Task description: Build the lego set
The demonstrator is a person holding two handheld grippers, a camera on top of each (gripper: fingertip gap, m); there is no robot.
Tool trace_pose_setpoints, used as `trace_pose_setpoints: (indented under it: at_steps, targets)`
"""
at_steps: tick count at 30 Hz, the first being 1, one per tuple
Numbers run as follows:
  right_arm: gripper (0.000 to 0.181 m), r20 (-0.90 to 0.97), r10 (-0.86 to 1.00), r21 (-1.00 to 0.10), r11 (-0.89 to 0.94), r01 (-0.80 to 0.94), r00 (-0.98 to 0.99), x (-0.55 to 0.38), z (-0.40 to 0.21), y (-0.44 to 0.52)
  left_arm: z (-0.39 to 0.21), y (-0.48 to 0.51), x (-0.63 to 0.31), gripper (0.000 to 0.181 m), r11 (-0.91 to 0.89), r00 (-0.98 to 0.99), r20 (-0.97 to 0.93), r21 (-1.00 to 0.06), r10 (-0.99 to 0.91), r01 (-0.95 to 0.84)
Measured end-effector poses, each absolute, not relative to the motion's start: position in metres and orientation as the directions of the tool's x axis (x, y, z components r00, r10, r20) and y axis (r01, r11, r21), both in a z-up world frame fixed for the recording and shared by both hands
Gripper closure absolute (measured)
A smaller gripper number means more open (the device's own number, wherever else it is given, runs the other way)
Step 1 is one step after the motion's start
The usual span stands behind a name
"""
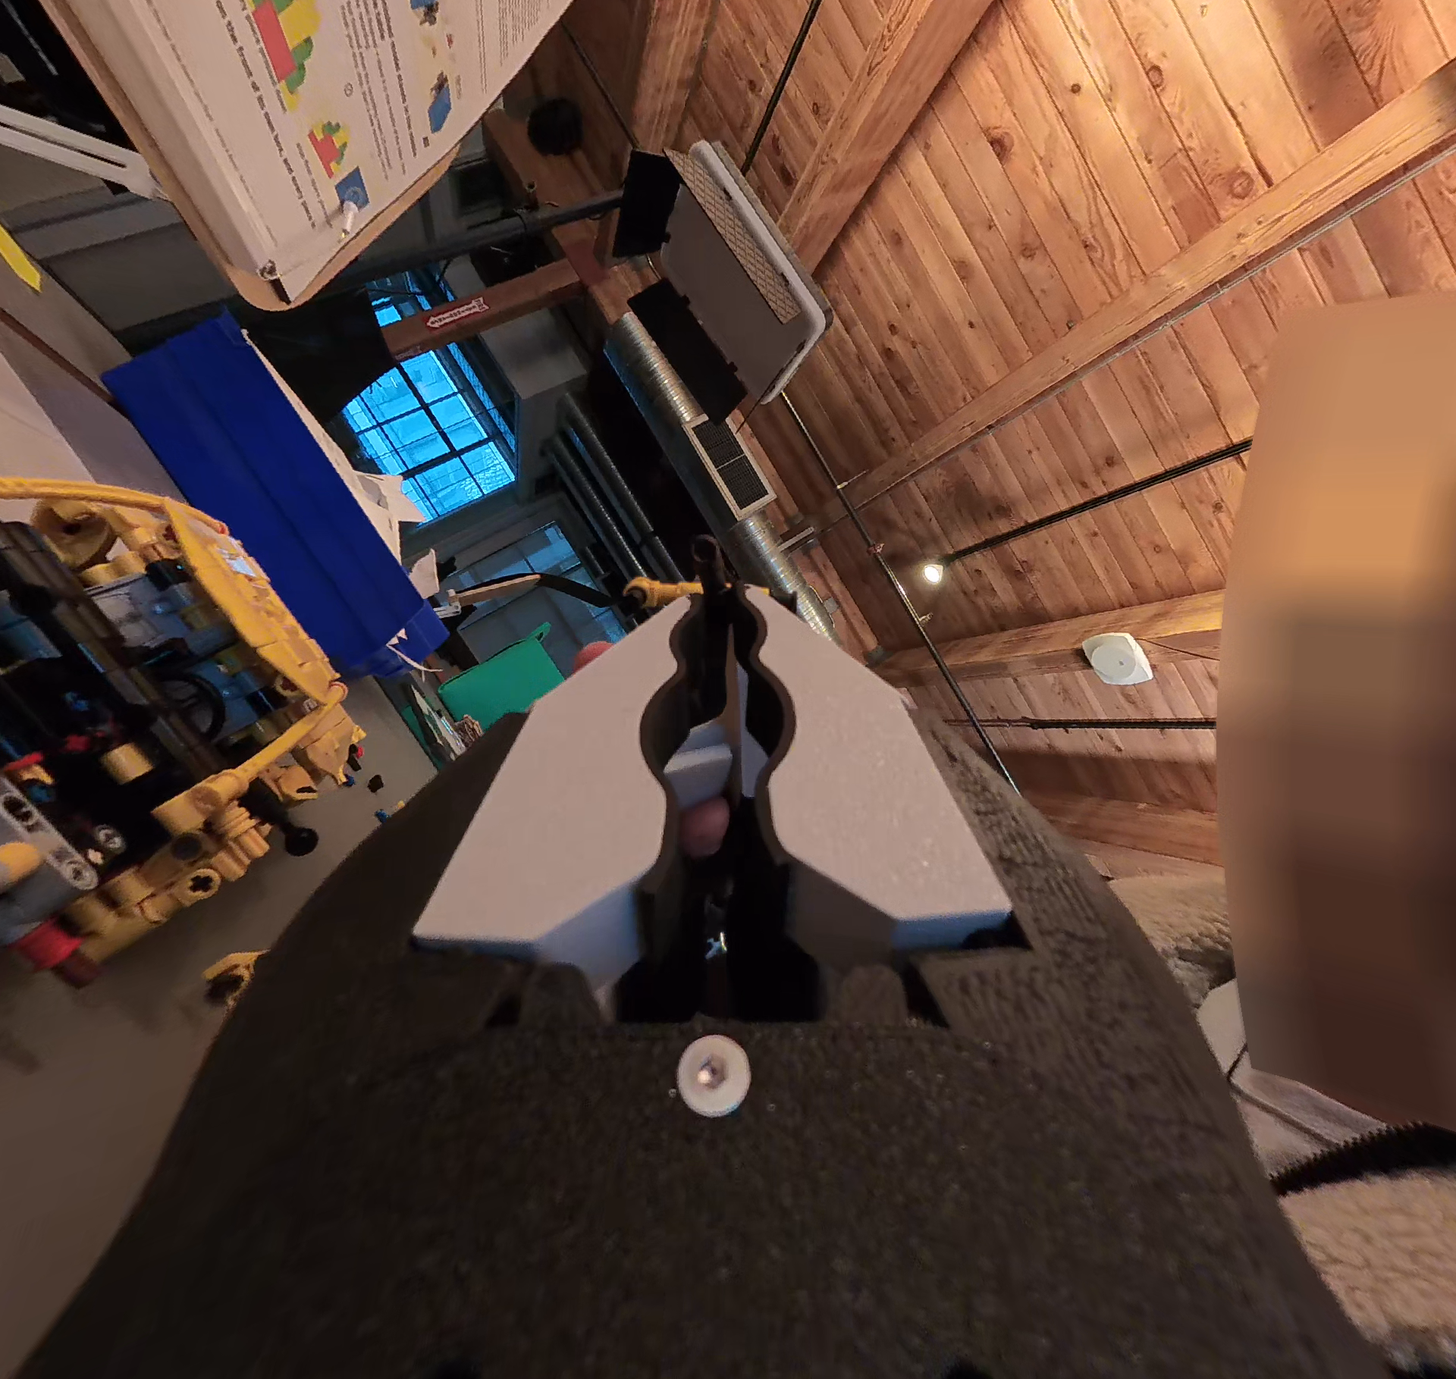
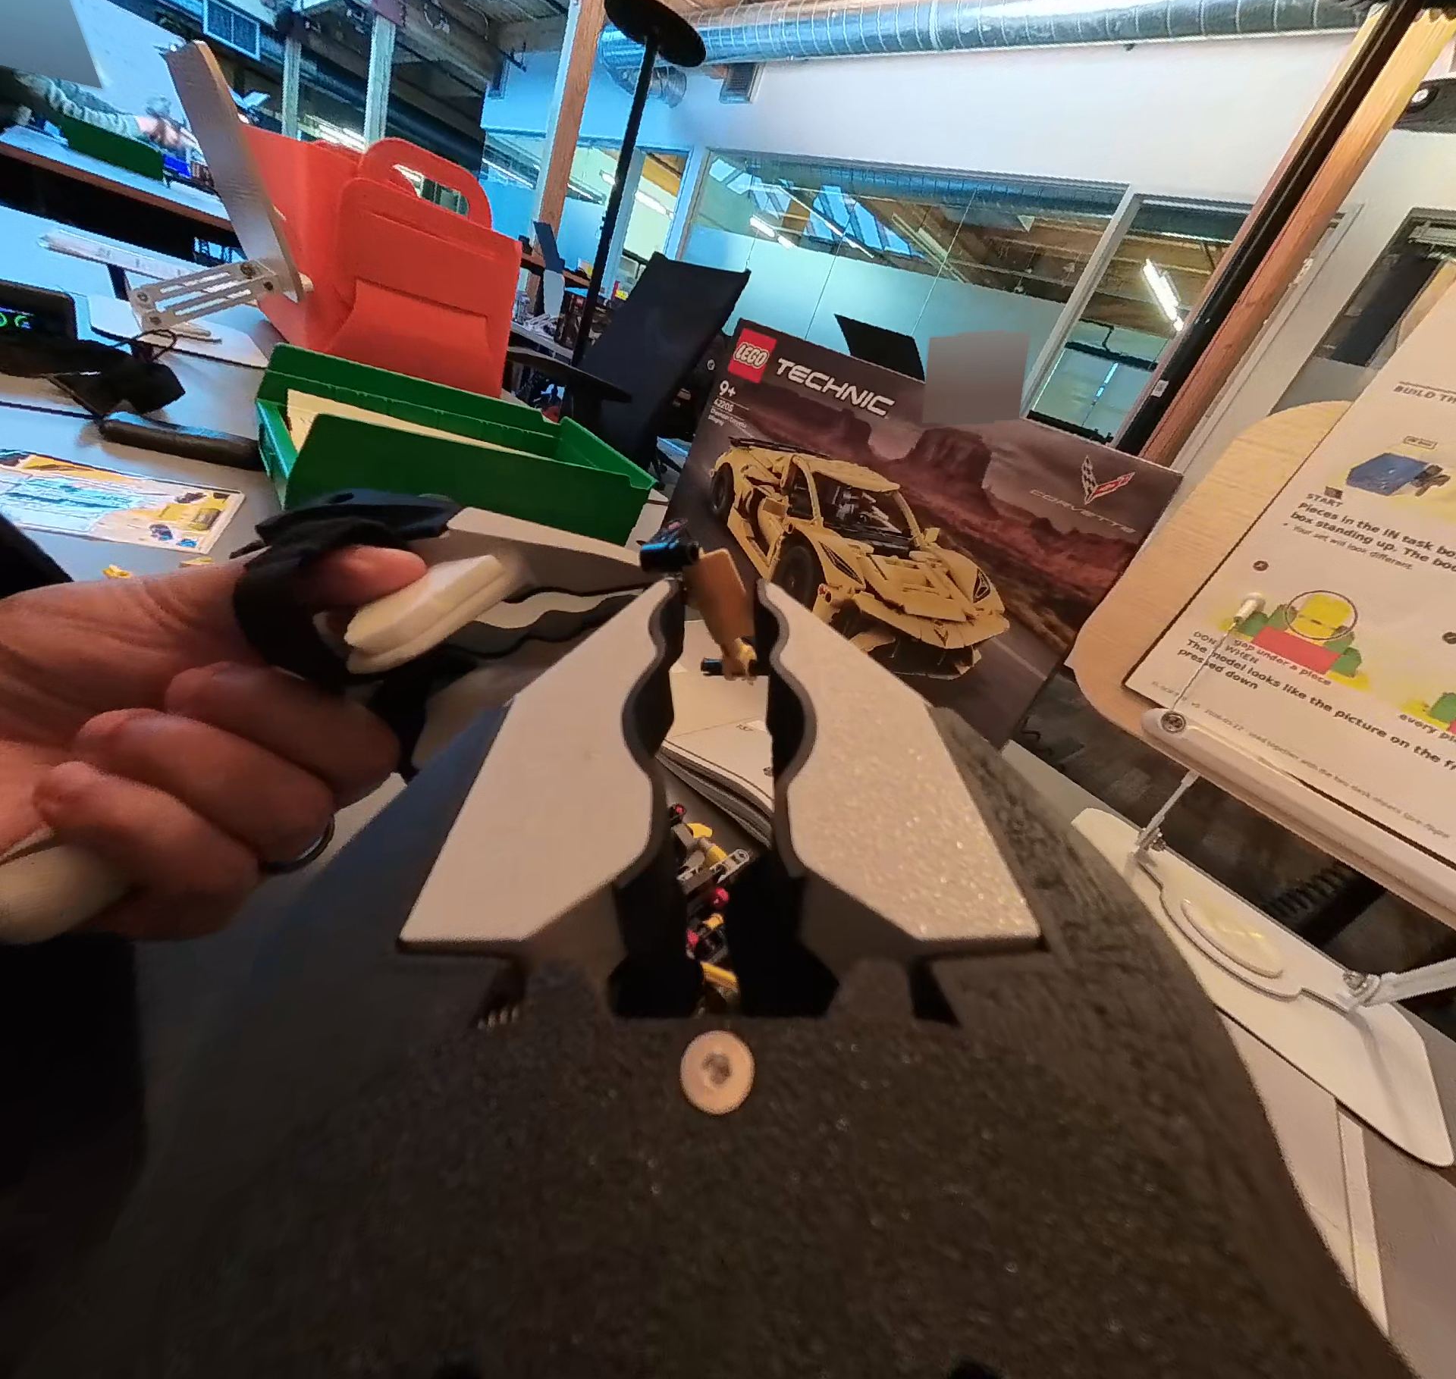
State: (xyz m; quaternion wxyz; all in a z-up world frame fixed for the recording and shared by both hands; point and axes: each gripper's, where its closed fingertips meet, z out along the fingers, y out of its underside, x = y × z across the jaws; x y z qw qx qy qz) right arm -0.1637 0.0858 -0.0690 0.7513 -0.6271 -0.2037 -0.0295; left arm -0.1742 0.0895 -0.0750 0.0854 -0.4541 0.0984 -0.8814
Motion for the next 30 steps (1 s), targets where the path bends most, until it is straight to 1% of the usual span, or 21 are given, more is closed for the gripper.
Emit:
trace_pose_setpoints:
  at_steps: [4, 6, 10, 13, 14, 15, 19, 21, 25, 28, 30]
  targets:
    - [0.166, 0.374, 0.226, -0.921, 0.203, 0.332, 0.9, -0.163, -0.07, 0.084, -0.077, 0.087, -0.173, 0.175, -0.95, -0.547, 0.787, -0.306, -0.286, 0.057]
    - [0.166, 0.418, 0.238, -0.905, 0.193, 0.379, 0.877, -0.162, -0.072, 0.084, -0.079, 0.085, -0.172, 0.175, -0.935, -0.519, 0.79, -0.352, -0.326, 0.05]
    - [0.167, 0.415, 0.311, -0.91, 0.155, 0.385, 0.855, -0.162, -0.078, 0.081, -0.082, 0.082, -0.171, 0.175, -0.899, -0.477, 0.782, -0.437, -0.402, 0.043]
    - [0.168, 0.412, 0.336, -0.911, 0.14, 0.388, 0.847, -0.16, -0.082, 0.078, -0.083, 0.081, -0.17, 0.175, -0.894, -0.472, 0.781, -0.446, -0.409, 0.037]
    - [0.17, 0.411, 0.344, -0.911, 0.136, 0.388, 0.844, -0.16, -0.083, 0.076, -0.084, 0.082, -0.17, 0.175, -0.895, -0.469, 0.782, -0.445, -0.409, 0.038]
    - [0.178, 0.419, 0.358, -0.908, 0.142, 0.394, 0.835, -0.162, -0.084, 0.074, -0.084, 0.084, -0.17, 0.175, -0.898, -0.466, 0.786, -0.438, -0.406, 0.044]
    - [0.18, 0.485, 0.337, -0.874, 0.167, 0.456, 0.807, -0.164, -0.086, 0.072, -0.091, 0.076, -0.165, 0.175, -0.878, -0.444, 0.789, -0.479, -0.425, -0.01]
    - [0.181, 0.479, 0.351, -0.877, 0.166, 0.45, 0.804, -0.166, -0.086, 0.072, -0.092, 0.071, -0.163, 0.175, -0.866, -0.439, 0.782, -0.5, -0.441, -0.021]
    - [0.181, 0.434, 0.421, -0.899, 0.144, 0.413, 0.797, -0.165, -0.087, 0.067, -0.091, 0.068, -0.165, 0.175, -0.867, -0.459, 0.781, -0.497, -0.423, -0.046]
    - [0.181, 0.386, 0.493, -0.921, 0.163, 0.354, 0.78, -0.165, -0.083, 0.058, -0.089, 0.068, -0.168, 0.175, -0.858, -0.47, 0.774, -0.509, -0.425, -0.064]
    - [0.181, 0.306, 0.574, -0.951, 0.148, 0.271, 0.76, -0.166, -0.081, 0.051, -0.087, 0.065, -0.172, 0.175, -0.858, -0.501, 0.769, -0.504, -0.397, -0.094]
